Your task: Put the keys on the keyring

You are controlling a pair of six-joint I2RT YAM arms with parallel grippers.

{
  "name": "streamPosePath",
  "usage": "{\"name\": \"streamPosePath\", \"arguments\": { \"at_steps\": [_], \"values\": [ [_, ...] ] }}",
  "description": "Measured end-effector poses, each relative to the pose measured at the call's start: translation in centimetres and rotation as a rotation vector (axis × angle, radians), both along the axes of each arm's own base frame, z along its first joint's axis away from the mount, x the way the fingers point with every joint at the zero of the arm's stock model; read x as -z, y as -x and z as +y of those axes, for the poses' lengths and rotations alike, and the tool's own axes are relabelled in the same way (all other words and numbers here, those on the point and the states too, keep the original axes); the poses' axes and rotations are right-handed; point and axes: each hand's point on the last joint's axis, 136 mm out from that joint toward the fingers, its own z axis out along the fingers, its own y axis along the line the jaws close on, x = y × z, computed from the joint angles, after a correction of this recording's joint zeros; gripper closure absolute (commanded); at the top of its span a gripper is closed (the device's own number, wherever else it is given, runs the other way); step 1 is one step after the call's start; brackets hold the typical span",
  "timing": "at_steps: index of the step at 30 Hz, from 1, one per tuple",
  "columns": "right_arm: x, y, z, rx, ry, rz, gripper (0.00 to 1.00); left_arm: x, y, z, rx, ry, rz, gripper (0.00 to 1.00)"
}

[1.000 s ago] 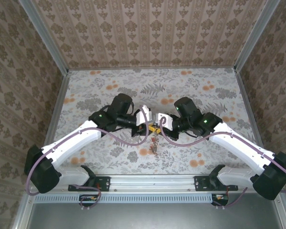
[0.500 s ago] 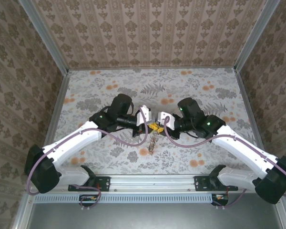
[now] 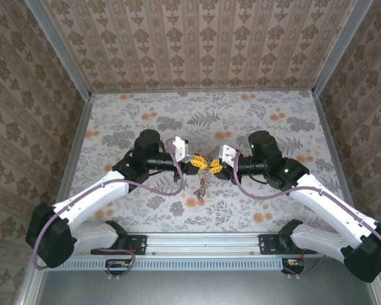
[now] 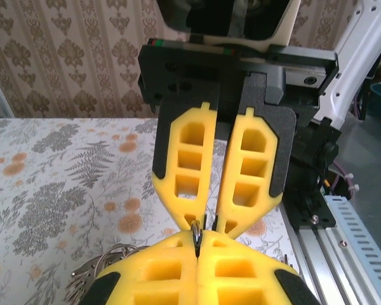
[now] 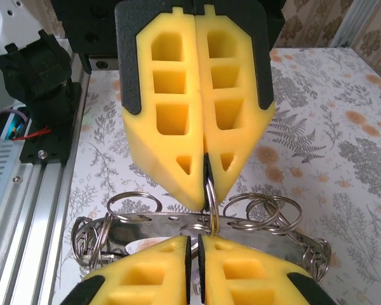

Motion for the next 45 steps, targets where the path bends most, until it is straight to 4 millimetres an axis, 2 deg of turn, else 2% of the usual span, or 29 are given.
{"name": "streamPosePath", "arguments": {
  "at_steps": [12,19,25,32,35,41,45],
  "values": [
    [-0.6,-0.7,0.6,0.009,-0.037,-0.003,0.81,-0.7,0.3,-0.3,0.019,0.069,-0.019,1.00],
    [-0.7,-0.6,0.3,0.015,-0.048,-0.008,0.84,-0.6,0.1,-0.5,0.019,0.072,-0.020,1.00],
    [-1.0,-0.4,-0.4,0.028,-0.058,-0.029,0.74,0.2,0.0,-0.3,0.009,0.039,0.008,1.00],
    [-0.1,-0.5,-1.7,0.065,-0.074,-0.025,0.63,0.7,-0.5,0.4,-0.009,0.012,0.024,1.00],
    [0.3,-0.6,-1.6,0.070,-0.095,-0.003,0.57,0.1,-0.5,0.5,-0.010,0.016,0.019,1.00],
    [1.4,-1.5,-1.3,0.130,-0.162,0.033,0.55,-0.5,-0.6,0.5,-0.017,0.026,0.010,1.00],
    [1.1,-1.8,-0.4,0.145,-0.189,0.026,0.48,-0.5,-0.8,0.6,-0.032,0.024,0.007,1.00]
  ]
}}
